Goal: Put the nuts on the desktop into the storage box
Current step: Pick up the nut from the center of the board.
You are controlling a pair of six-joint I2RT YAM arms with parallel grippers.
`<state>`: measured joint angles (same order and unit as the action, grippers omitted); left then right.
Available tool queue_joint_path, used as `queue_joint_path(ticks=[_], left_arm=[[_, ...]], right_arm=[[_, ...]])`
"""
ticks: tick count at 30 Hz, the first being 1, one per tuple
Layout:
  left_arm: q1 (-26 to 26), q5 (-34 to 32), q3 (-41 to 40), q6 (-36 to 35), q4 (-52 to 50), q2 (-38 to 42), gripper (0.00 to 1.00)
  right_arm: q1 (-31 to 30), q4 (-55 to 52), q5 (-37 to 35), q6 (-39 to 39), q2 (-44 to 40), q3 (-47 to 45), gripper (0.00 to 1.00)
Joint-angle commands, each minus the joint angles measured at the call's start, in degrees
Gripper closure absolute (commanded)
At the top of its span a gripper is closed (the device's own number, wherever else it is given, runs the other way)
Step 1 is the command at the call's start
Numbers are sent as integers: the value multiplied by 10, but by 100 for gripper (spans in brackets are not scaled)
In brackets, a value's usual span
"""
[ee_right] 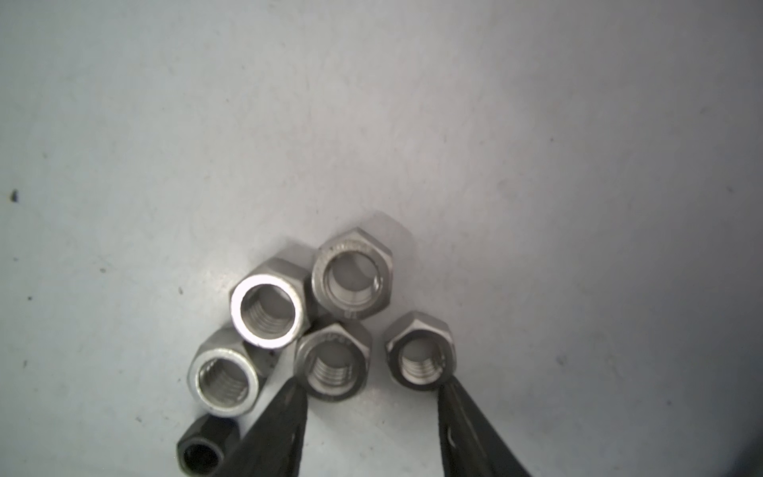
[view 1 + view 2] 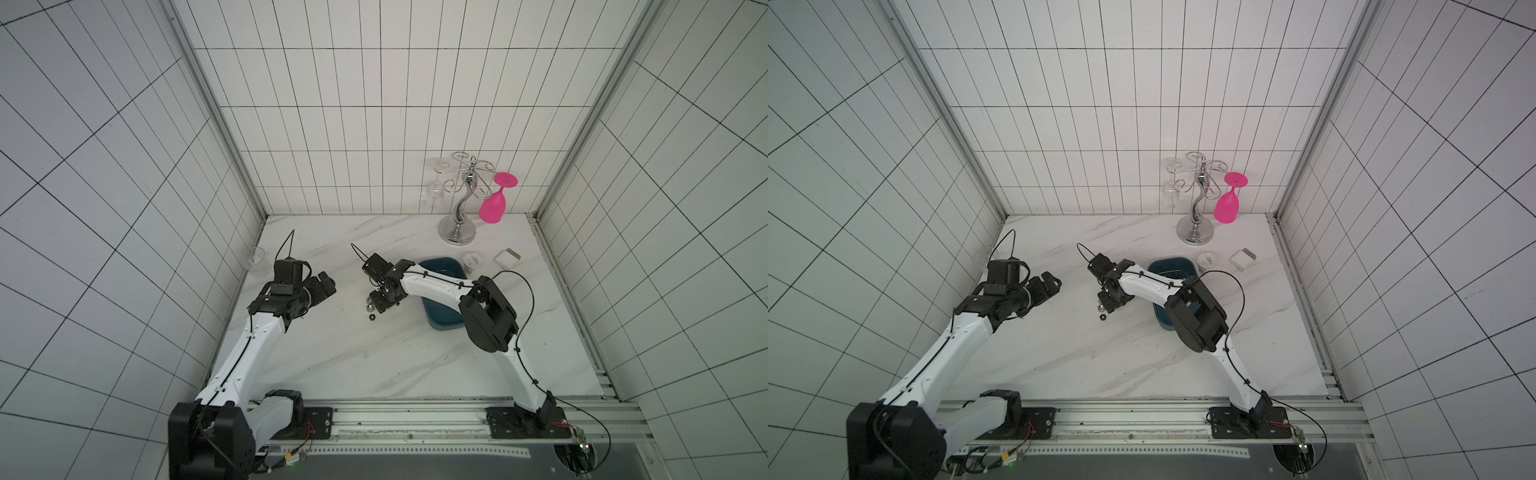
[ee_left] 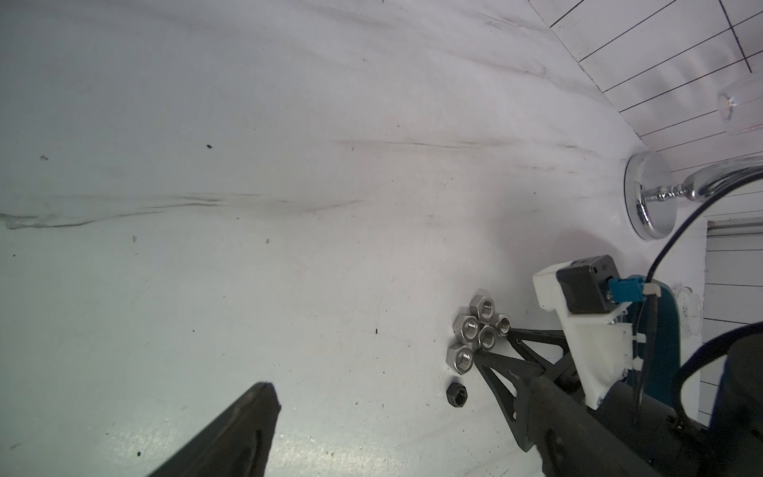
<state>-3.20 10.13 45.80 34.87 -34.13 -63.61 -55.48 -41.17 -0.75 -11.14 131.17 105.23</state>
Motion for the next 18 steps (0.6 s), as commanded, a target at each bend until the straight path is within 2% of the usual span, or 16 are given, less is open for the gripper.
queue_joint_path(ticks=[1,18], left_arm=[[6,-10,11,-13,0,6,2],[17,-4,12,-17,-7,11,2]], right_arm=[[3,-31,-3,6,27,30,47],[2,-51,19,8,60,93,49]])
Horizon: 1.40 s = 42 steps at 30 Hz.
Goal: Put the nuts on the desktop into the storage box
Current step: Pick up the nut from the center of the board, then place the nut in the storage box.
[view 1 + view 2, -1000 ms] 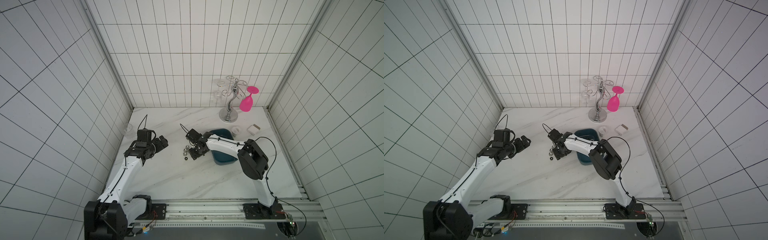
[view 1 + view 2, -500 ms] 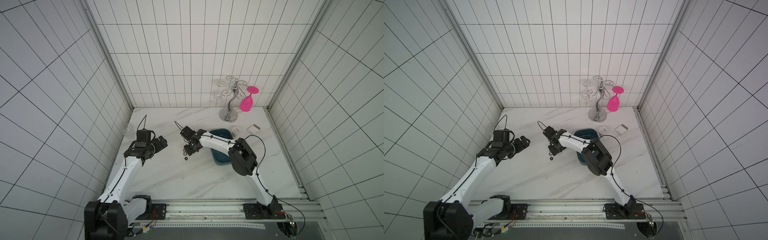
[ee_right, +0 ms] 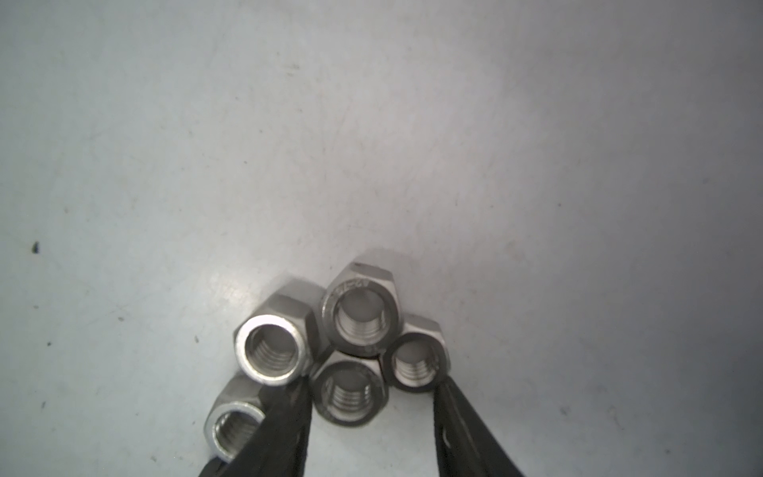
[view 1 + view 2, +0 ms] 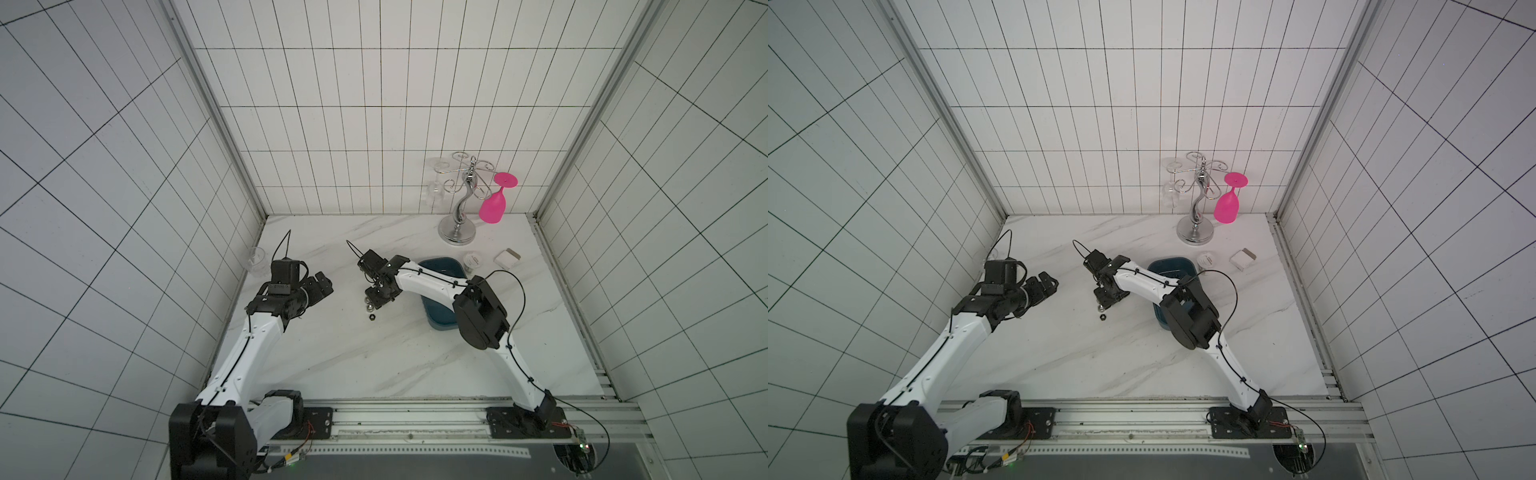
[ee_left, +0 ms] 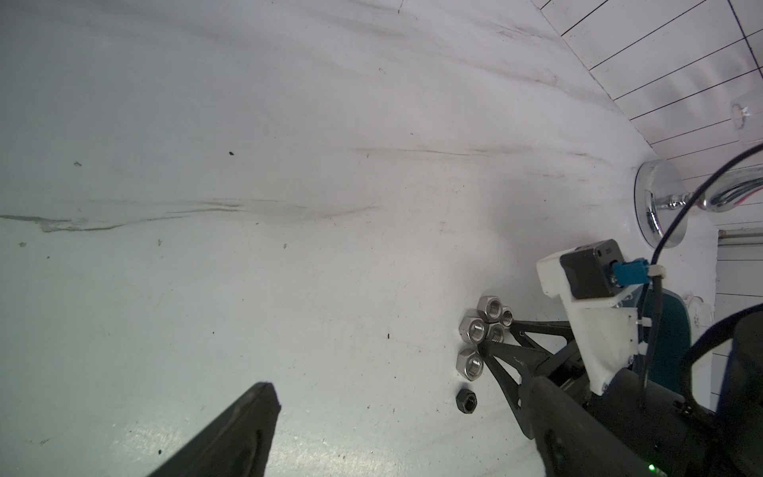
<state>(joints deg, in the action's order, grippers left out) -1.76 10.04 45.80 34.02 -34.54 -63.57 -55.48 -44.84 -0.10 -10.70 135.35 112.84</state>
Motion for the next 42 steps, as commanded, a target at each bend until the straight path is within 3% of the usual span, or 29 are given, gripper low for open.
queue_joint_path(ticks=[1,18,32,42], left_arm=[[3,-3,12,-9,-3,13,2],[9,-6,15,-14,-13,30,2],[10,24,13,-2,4,25,2],[8,49,3,8,11,44,2]], right_arm=[[2,-15,17,3,18,20,49],[2,-9,23,-14,-1,6,83],[28,10,-7,-14,-194,-91,85],[134,14,-34,-30,-345,-300,85]])
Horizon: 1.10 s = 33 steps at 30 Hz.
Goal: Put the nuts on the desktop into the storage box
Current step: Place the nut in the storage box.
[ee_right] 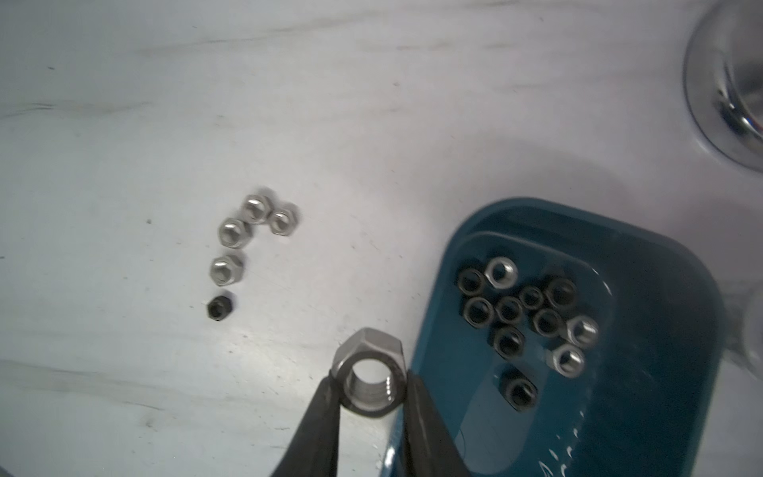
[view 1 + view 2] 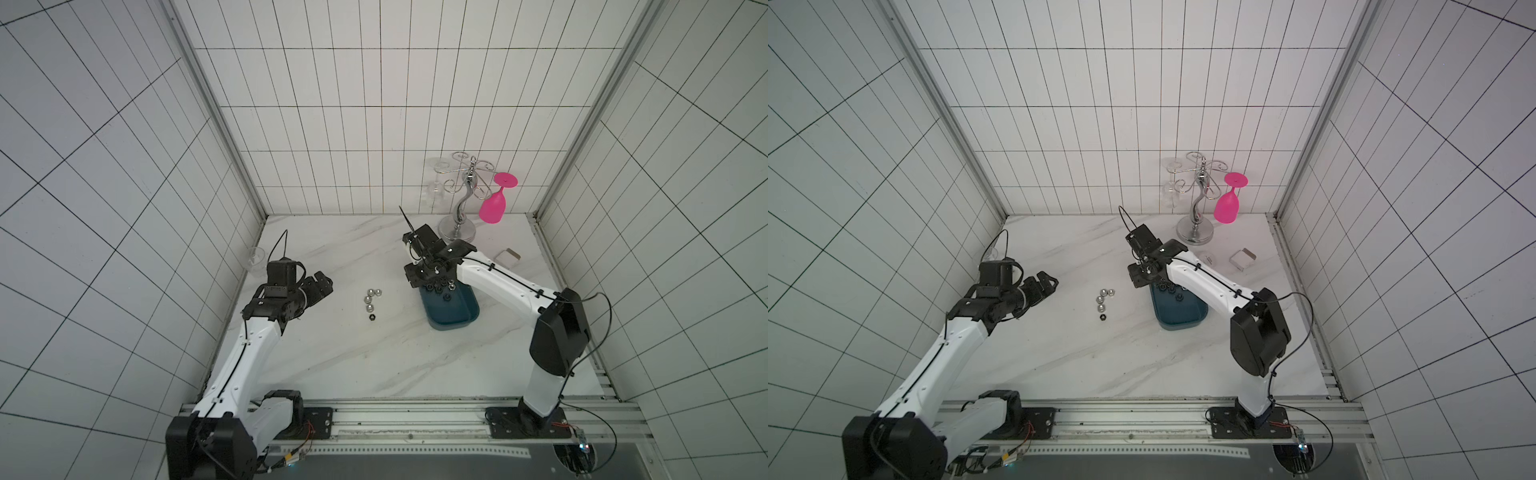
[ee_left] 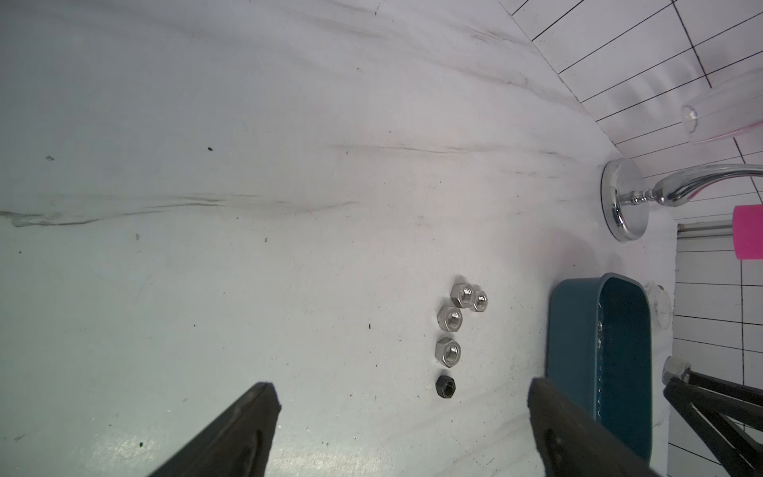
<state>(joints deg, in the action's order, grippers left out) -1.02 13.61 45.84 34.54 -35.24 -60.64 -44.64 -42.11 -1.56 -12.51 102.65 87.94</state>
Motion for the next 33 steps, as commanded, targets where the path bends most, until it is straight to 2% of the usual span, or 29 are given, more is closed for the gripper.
queue_joint_path(ticks=[1,7,12,16,22,27,33], left_arm=[[1,16,2,5,18,16,2],[-7,31,9,19,33,12,2],[-5,7,51,-27,24,-29,2],[-3,17,66,-21,15,-66,2],[-3,14,17,7,48,-42,2],[-4,0,6,-1,37,-18,2],[-4,4,13,7,36,-15,2]], right_arm=[[37,-8,-19,-16,-28,-73,85],[64,-2,6,-24,-14,-130,85],[65,22,14,-9,30,-119,84],[72,25,22,-1,66,-100,84],[86,29,19,11,93,-85,72],[90,23,17,17,73,-74,61],[81,16,16,7,-10,-68,57]])
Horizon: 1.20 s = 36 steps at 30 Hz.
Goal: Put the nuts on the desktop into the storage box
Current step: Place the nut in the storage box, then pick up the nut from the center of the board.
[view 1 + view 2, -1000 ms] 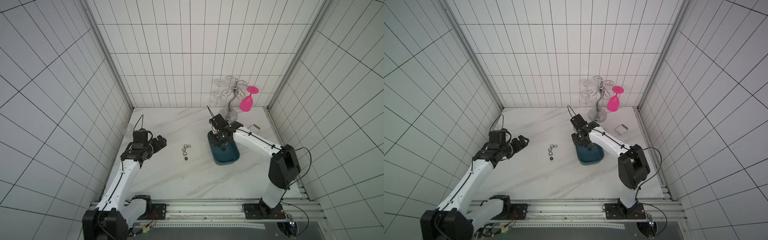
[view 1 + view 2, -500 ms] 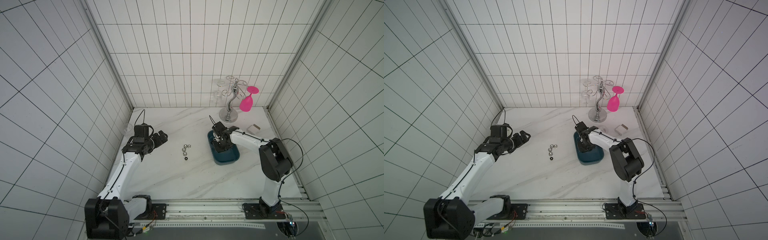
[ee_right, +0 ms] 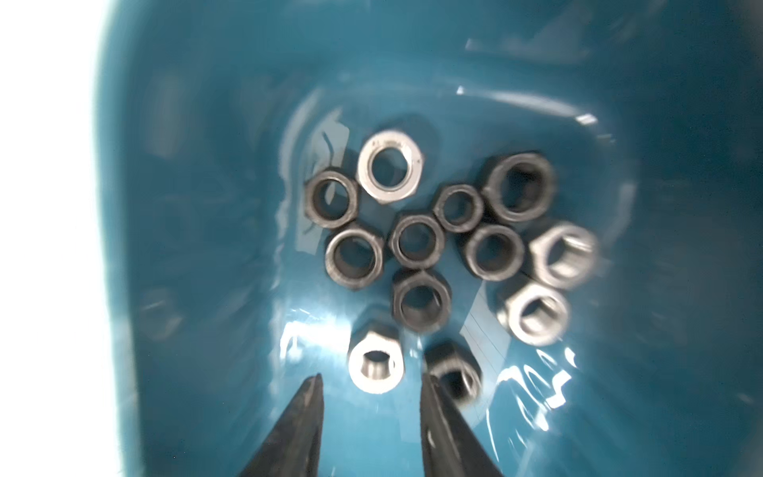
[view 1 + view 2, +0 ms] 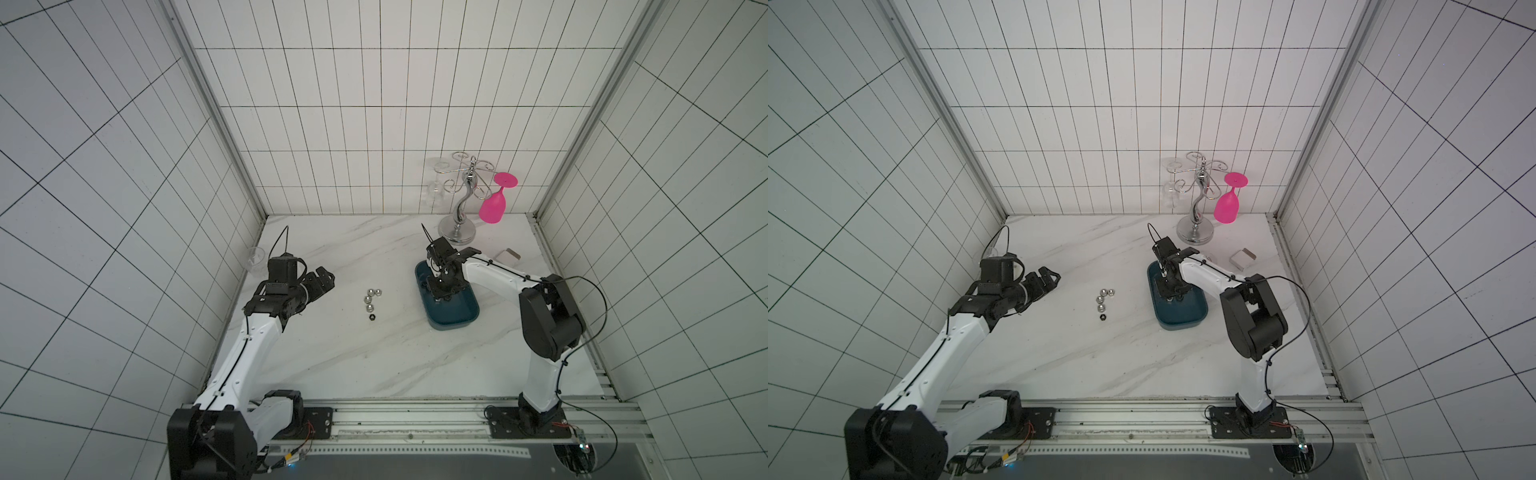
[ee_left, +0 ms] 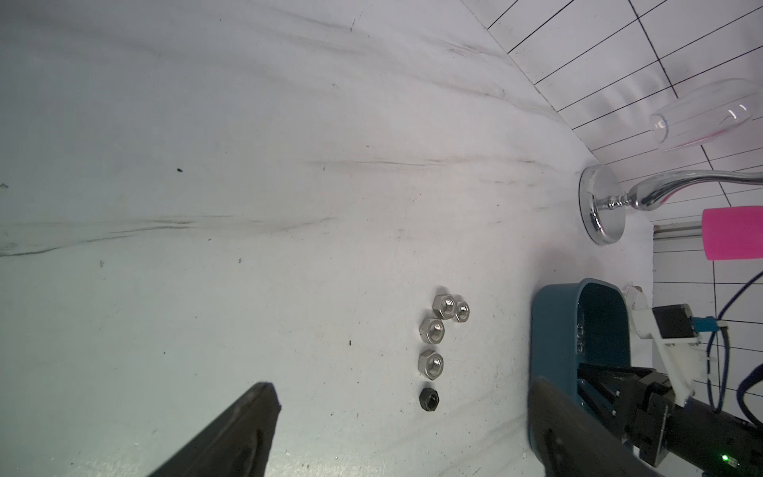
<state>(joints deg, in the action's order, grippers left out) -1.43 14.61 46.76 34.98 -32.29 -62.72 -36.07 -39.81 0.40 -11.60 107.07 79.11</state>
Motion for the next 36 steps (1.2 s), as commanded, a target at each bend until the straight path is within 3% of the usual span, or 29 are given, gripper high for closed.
queue_joint_path(ticks=[1,6,11,20,36], left_arm=[[1,-6,5,3,7,6,2],[1,-14,6,5,-4,14,2],[1,-28,5,-3,-23,34,2],[7,-60,-20,-15,-34,81,2],[15,-62,-39,-25,-30,87,2]], right_arm=[[-10,-6,-1,-4,-68,22,57],[-73,-6,27,-12,-72,57,52],[-141,-4,39,-50,-4,114,48],[-209,6,29,-100,131,203,42],[-241,-110,-41,-93,306,384,40]])
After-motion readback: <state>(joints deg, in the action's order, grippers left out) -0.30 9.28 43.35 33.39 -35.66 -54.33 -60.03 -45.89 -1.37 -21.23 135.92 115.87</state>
